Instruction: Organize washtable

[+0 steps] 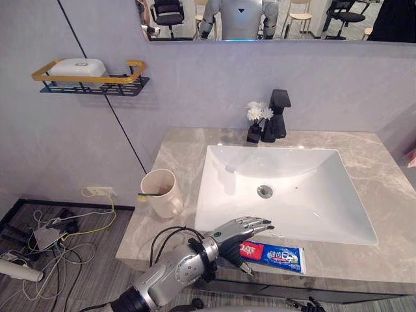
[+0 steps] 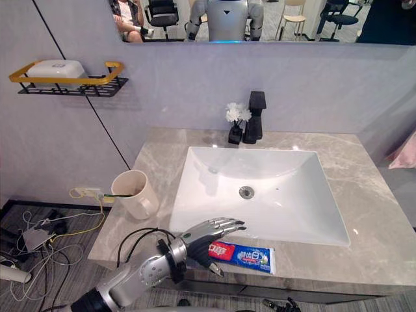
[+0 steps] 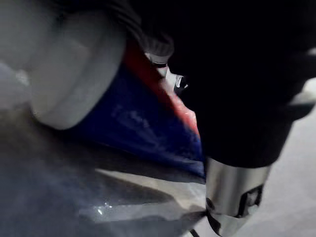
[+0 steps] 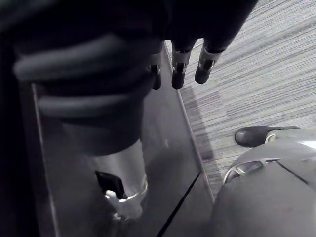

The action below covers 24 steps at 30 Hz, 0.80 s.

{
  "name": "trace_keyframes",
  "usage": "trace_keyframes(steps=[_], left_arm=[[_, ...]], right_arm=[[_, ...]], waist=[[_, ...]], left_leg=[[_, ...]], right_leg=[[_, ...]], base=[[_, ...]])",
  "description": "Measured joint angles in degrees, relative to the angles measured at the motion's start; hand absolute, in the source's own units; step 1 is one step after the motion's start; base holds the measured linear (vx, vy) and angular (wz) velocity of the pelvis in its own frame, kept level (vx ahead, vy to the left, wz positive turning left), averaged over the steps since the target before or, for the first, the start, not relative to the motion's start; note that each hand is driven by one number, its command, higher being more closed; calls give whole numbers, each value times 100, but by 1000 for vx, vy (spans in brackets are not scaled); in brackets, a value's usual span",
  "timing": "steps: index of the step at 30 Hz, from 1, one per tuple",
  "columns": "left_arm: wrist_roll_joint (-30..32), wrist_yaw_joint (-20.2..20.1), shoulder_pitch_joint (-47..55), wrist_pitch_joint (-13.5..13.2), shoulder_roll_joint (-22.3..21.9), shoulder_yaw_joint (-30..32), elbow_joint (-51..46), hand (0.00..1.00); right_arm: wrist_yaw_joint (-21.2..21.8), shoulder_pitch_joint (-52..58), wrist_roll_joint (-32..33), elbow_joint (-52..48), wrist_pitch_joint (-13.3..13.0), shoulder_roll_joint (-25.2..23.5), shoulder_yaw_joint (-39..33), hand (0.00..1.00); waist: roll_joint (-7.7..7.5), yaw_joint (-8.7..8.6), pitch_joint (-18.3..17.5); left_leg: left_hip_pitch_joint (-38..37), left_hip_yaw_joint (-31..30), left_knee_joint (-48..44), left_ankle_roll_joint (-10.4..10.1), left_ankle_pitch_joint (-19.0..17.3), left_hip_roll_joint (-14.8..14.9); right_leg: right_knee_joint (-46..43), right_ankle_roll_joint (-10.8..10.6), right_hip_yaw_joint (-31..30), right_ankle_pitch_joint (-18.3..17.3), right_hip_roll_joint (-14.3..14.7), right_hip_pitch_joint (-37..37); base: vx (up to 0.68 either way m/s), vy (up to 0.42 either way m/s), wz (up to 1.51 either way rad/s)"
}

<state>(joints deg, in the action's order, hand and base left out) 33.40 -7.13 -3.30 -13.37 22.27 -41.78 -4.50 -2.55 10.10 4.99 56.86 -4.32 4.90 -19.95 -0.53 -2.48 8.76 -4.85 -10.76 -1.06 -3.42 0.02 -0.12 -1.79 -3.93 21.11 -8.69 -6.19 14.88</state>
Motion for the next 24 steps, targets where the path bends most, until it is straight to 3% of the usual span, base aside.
trace_keyframes(steps=[8,21,22,24], left_arm=[[-8,107,6,168,-123,316,16,0],[99,171,6,143,-106,452,59,0],[119,174,6,121,-89,453,61,100],[155,150,6,56,-35,452,62,100]], right_arm=[[8,-1,-107,-4,33,-7,26,0],[13,-10,-110,-9,41,1,70,0],[19,-15,-111,-8,42,8,71,0],[22,-25,-111,-9,45,20,71,0]], waist=[[49,-6,50],[80,-8,48],[80,-8,48],[80,-8,47]], left_leg=[[-19,13,25,4,4,4],[-75,70,110,13,17,10],[-75,70,109,13,18,11],[-75,69,107,13,18,12]], right_leg=[[-2,0,-15,0,-3,0],[8,0,-74,0,-4,-4],[7,0,-74,0,-4,-4],[6,0,-75,0,-4,-4]], base=[[0,0,0],[-1,1,-2],[0,0,0],[0,0,0]])
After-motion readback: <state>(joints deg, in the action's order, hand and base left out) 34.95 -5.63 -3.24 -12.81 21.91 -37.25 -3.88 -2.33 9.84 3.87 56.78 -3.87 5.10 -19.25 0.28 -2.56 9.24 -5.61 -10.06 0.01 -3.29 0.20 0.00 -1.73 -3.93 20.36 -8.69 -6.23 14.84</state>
